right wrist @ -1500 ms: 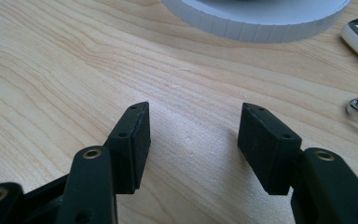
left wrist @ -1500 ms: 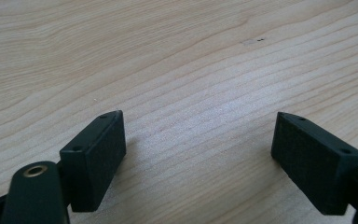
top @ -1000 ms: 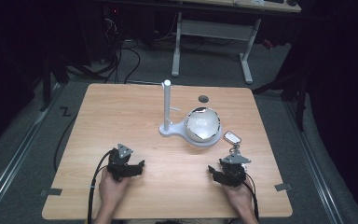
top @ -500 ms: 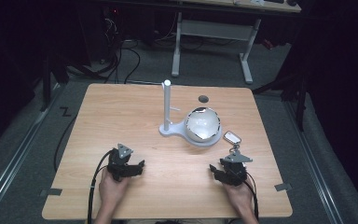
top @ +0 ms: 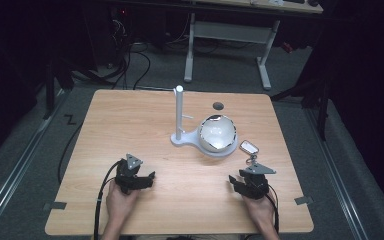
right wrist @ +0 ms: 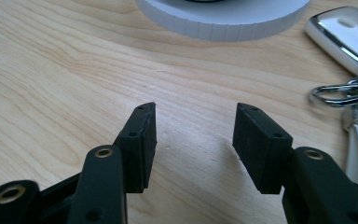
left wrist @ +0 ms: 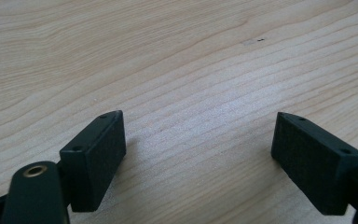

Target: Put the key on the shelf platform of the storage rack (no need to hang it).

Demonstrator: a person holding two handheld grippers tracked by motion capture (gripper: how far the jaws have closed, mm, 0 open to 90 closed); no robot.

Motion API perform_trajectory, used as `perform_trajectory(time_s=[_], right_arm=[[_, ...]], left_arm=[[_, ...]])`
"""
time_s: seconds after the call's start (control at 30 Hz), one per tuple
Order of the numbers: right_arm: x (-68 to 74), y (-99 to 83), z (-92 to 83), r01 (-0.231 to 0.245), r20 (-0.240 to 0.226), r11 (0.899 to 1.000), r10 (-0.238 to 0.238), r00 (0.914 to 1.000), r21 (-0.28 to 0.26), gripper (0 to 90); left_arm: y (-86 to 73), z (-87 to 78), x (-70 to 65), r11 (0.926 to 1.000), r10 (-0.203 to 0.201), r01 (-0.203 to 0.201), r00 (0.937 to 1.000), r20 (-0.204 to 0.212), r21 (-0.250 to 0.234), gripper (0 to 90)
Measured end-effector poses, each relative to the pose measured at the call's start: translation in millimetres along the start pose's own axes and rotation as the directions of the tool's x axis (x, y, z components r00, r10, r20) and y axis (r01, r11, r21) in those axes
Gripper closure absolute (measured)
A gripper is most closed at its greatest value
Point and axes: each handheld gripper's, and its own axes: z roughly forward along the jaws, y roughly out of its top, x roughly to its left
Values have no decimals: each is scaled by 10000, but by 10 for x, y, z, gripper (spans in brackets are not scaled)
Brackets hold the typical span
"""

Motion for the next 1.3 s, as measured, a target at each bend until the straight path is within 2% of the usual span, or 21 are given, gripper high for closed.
perform_trajectory(time_s=[0.1,0.6,0.87,0.97,1.07,1.1,1.3], right_arm=[[-8,1,-33,136,202,9999,-135,9997,-50,492],[-132,-10,-144,-566,376,9977,580,9976,-361,493],[-176,2,-187,-560,608,9970,592,9964,-526,495],[-213,12,-246,-689,669,9931,754,9949,-946,509],[-254,38,-283,-628,1029,9927,734,9920,-1031,517],[-279,40,-290,-775,1048,9911,889,9905,-1087,519],[-417,22,-289,-992,1449,9914,1109,9832,-859,528]], left_arm=[[0,0,0,10000,-5,5,10000,2,-4,180],[0,0,-1,10000,4,-4,10000,5,-3,180],[0,0,-1,10000,8,-8,10000,7,-6,180],[0,0,-1,10000,11,-11,10000,7,-5,180],[0,0,-1,10000,20,-20,10000,13,-1,180],[0,0,-1,10000,16,-16,10000,13,-7,180],[0,1,-1,10000,17,-17,10000,22,-9,180]])
